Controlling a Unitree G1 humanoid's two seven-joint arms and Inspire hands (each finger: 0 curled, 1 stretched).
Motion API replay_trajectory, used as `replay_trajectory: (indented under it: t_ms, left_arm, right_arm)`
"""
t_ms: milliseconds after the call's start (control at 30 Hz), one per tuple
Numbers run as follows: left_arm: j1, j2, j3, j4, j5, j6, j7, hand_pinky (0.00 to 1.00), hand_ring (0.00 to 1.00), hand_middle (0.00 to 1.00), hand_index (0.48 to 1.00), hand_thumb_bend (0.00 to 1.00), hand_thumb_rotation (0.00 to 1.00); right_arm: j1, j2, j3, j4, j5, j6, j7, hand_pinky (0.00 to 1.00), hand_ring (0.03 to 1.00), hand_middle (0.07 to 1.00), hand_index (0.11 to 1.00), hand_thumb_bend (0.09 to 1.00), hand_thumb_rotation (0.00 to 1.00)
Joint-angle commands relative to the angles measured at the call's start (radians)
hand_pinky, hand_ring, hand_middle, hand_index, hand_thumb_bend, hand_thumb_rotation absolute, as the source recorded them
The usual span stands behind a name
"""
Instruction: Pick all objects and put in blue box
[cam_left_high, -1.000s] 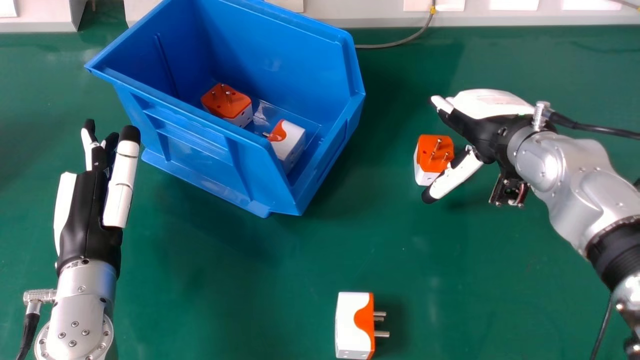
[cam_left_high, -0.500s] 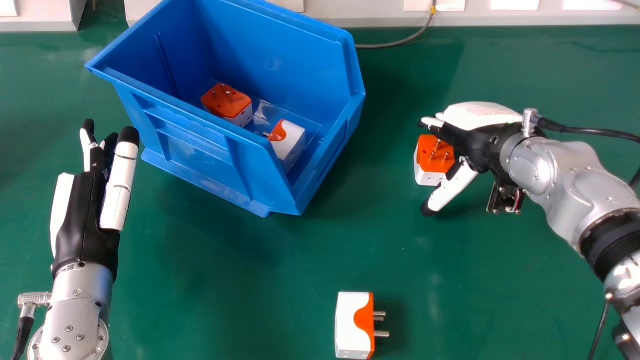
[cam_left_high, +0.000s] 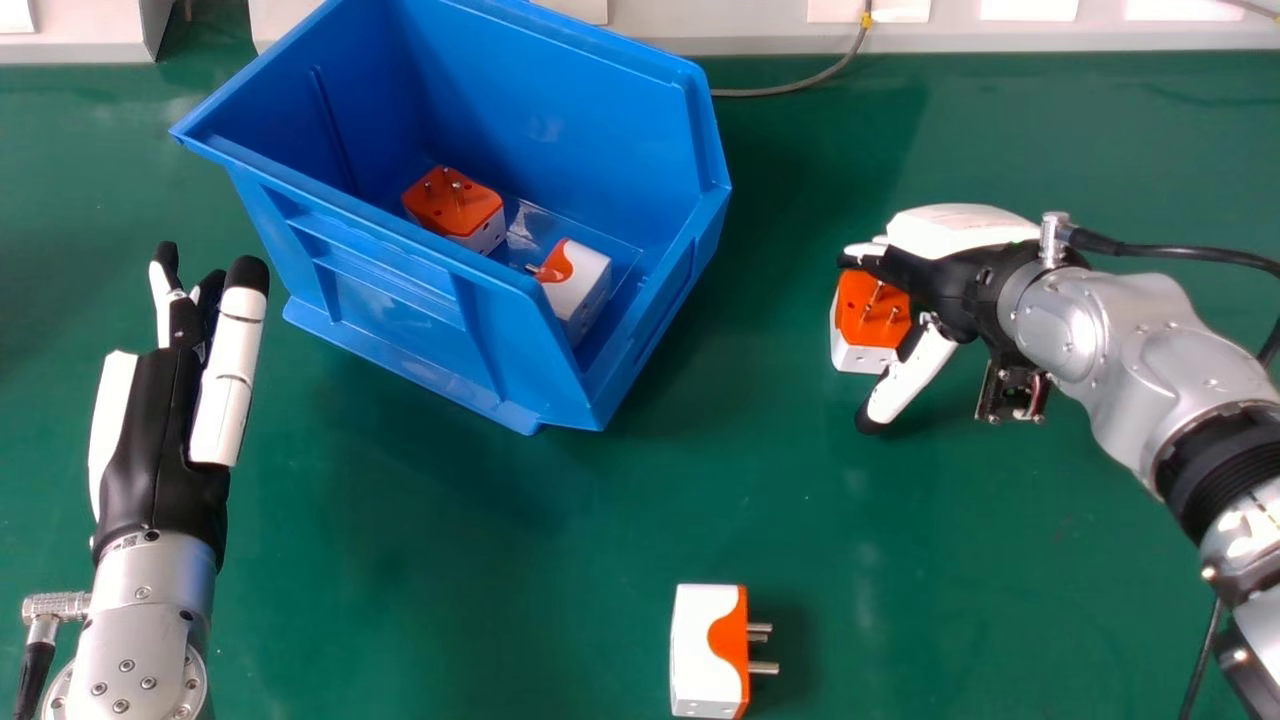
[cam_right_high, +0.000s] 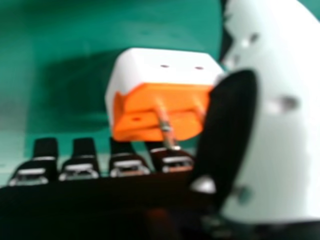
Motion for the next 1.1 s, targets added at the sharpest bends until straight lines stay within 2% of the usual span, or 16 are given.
replay_trajectory:
  t_ms: [0, 200, 400, 767, 800, 833, 867, 900, 933, 1033, 1067]
  left_arm:
    - [0.008, 0.012, 0.007, -0.036, -0.005, -0.001, -0.003, 0.99, 1.0, 0.98, 0.99, 0.56, 1.0]
    - [0.022, 0.014, 0.006, -0.06, -0.002, 0.008, -0.005, 0.99, 1.0, 0.98, 0.991, 0.56, 1.0]
    - [0.031, 0.017, 0.007, -0.068, -0.001, 0.011, -0.006, 0.99, 1.0, 0.98, 0.992, 0.55, 1.0]
    - [0.059, 0.01, -0.001, -0.119, 0.005, 0.028, -0.006, 0.99, 1.0, 0.98, 0.99, 0.54, 1.0]
    - [0.06, 0.01, -0.002, -0.121, 0.005, 0.028, -0.006, 0.99, 1.0, 0.98, 0.99, 0.54, 1.0]
    - [0.061, 0.009, -0.003, -0.122, 0.006, 0.028, -0.005, 0.99, 1.0, 0.98, 0.99, 0.54, 1.0]
    - [0.062, 0.008, -0.004, -0.124, 0.006, 0.029, -0.005, 0.99, 1.0, 0.98, 0.99, 0.54, 1.0]
    - [0.064, 0.008, -0.004, -0.128, 0.007, 0.03, -0.004, 0.99, 1.0, 0.98, 0.99, 0.54, 1.0]
    - [0.065, 0.008, -0.004, -0.132, 0.008, 0.032, -0.003, 0.99, 1.0, 0.98, 0.99, 0.54, 1.0]
    - [0.071, 0.007, -0.005, -0.142, 0.011, 0.034, -0.001, 0.99, 1.0, 0.98, 0.99, 0.54, 1.0]
    - [0.073, 0.006, -0.005, -0.145, 0.012, 0.035, 0.0, 0.99, 1.0, 0.98, 0.99, 0.54, 1.0]
  right_arm:
    - [-0.049, -0.005, -0.006, 0.004, 0.003, -0.004, -0.009, 0.92, 0.966, 0.963, 0.925, 0.623, 0.28]
    - [-0.057, 0.002, -0.001, 0.015, -0.004, 0.009, -0.009, 0.92, 0.962, 0.957, 0.916, 0.609, 0.27]
    - [-0.065, 0.019, 0.002, 0.035, -0.005, 0.024, -0.011, 0.91, 0.962, 0.956, 0.913, 0.598, 0.28]
    - [-0.082, 0.062, -0.014, 0.088, 0.014, 0.077, -0.035, 0.89, 0.947, 0.943, 0.898, 0.593, 0.29]
    - [-0.085, 0.068, -0.014, 0.095, 0.015, 0.083, -0.035, 0.84, 0.902, 0.916, 0.893, 0.594, 0.29]
    - [-0.088, 0.074, -0.015, 0.104, 0.018, 0.088, -0.038, 0.84, 0.902, 0.916, 0.893, 0.594, 0.29]
    - [-0.09, 0.077, -0.014, 0.11, 0.02, 0.091, -0.039, 0.57, 0.638, 0.699, 0.887, 0.587, 0.29]
    - [-0.092, 0.081, -0.01, 0.114, 0.019, 0.096, -0.043, 0.4, 0.469, 0.56, 0.883, 0.581, 0.29]
    - [-0.094, 0.083, -0.007, 0.117, 0.017, 0.098, -0.045, 0.34, 0.409, 0.51, 0.882, 0.579, 0.29]
    - [-0.099, 0.085, 0.018, 0.109, -0.008, 0.101, -0.068, 0.34, 0.41, 0.518, 0.876, 0.573, 0.28]
    - [-0.102, 0.085, 0.03, 0.111, -0.02, 0.099, -0.079, 0.3, 0.371, 0.508, 0.858, 0.568, 0.22]
